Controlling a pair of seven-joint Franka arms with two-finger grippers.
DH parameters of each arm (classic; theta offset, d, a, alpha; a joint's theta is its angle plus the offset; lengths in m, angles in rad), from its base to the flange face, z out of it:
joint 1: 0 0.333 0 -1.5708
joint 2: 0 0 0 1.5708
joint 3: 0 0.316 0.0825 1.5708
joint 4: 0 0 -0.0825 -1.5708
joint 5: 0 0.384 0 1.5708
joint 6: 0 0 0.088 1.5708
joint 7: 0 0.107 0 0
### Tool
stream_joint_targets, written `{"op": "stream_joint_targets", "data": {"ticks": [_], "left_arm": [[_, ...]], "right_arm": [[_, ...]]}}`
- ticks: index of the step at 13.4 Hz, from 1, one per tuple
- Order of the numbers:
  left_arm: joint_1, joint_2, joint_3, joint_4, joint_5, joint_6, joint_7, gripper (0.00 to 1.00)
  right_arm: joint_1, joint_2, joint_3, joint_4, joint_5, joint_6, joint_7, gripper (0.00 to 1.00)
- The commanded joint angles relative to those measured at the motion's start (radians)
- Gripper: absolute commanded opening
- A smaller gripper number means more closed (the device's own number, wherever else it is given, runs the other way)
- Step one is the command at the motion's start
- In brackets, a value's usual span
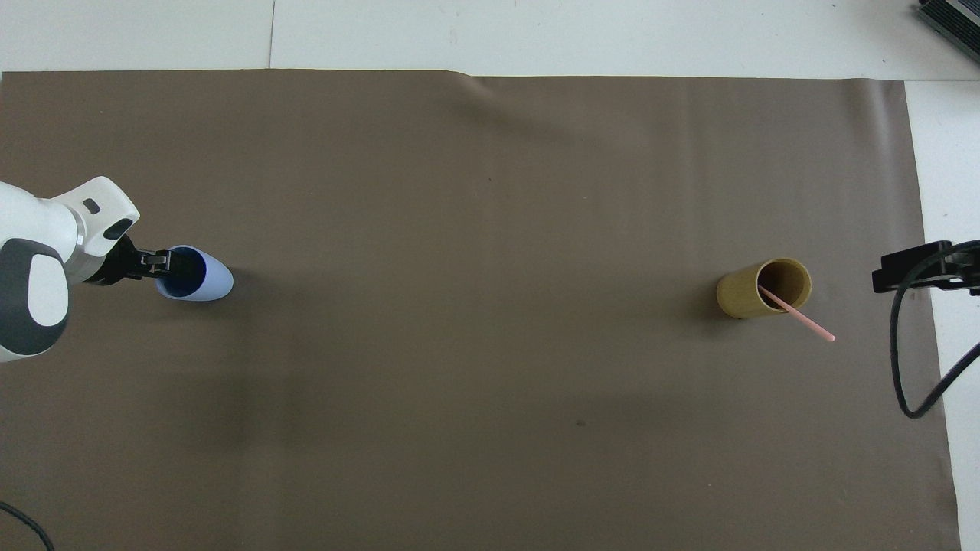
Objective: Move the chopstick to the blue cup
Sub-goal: 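Reach the left gripper to the light blue cup and grasp it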
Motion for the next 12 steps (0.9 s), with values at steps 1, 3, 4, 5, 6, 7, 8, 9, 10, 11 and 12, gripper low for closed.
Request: {"op": "stream_joint_targets", "data": {"ticks": [1,3,4,5,6,7,8,9,10,11,12], "left_arm": [[-0.005,-0.015,0.004,-0.053,-0.031,0.055,0.011,0.19],[-0.002,-0.015,0.004,-0.050,-0.077,0.054,0.011,0.00],[-0.005,-0.015,0.004,-0.047,-0.083,0.046,0.011,0.00],[-0.005,-0.017,0.004,-0.047,-0.085,0.043,0.011,0.00],[-0.006,-0.020,0.004,-0.047,-0.085,0.040,0.009,0.00],[-0.006,-0.028,0.004,-0.042,-0.085,0.029,0.009,0.00],[-0.006,-0.046,0.004,-0.033,-0.085,0.009,0.006,0.00],[-0.006,-0.070,0.004,-0.024,-0.085,-0.026,0.000,0.00],[-0.008,-0.095,-0.002,-0.025,-0.085,-0.063,-0.017,0.00],[-0.032,-0.100,-0.006,-0.025,-0.085,-0.066,-0.043,0.00],[-0.088,-0.101,-0.003,-0.036,-0.084,-0.055,-0.095,0.00]], "right_arm": [[-0.008,-0.015,0.005,-0.013,0.015,-0.005,-0.002,1.00],[-0.008,-0.015,0.005,-0.013,0.015,-0.005,-0.001,1.00],[-0.008,-0.015,0.005,-0.013,0.016,-0.005,-0.001,1.00],[-0.008,-0.015,0.005,-0.013,0.015,-0.005,-0.001,1.00],[-0.008,-0.015,0.005,-0.013,0.015,-0.005,-0.001,1.00],[-0.008,-0.015,0.005,-0.013,0.016,-0.005,-0.001,1.00],[-0.008,-0.015,0.005,-0.013,0.015,-0.005,-0.001,1.00],[-0.008,-0.015,0.005,-0.013,0.016,-0.005,-0.002,1.00],[-0.008,-0.015,0.005,-0.013,0.015,-0.003,-0.001,1.00],[-0.008,-0.015,0.005,-0.013,0.016,-0.005,-0.001,1.00],[-0.008,-0.015,0.005,-0.013,0.015,-0.003,-0.001,1.00]]}}
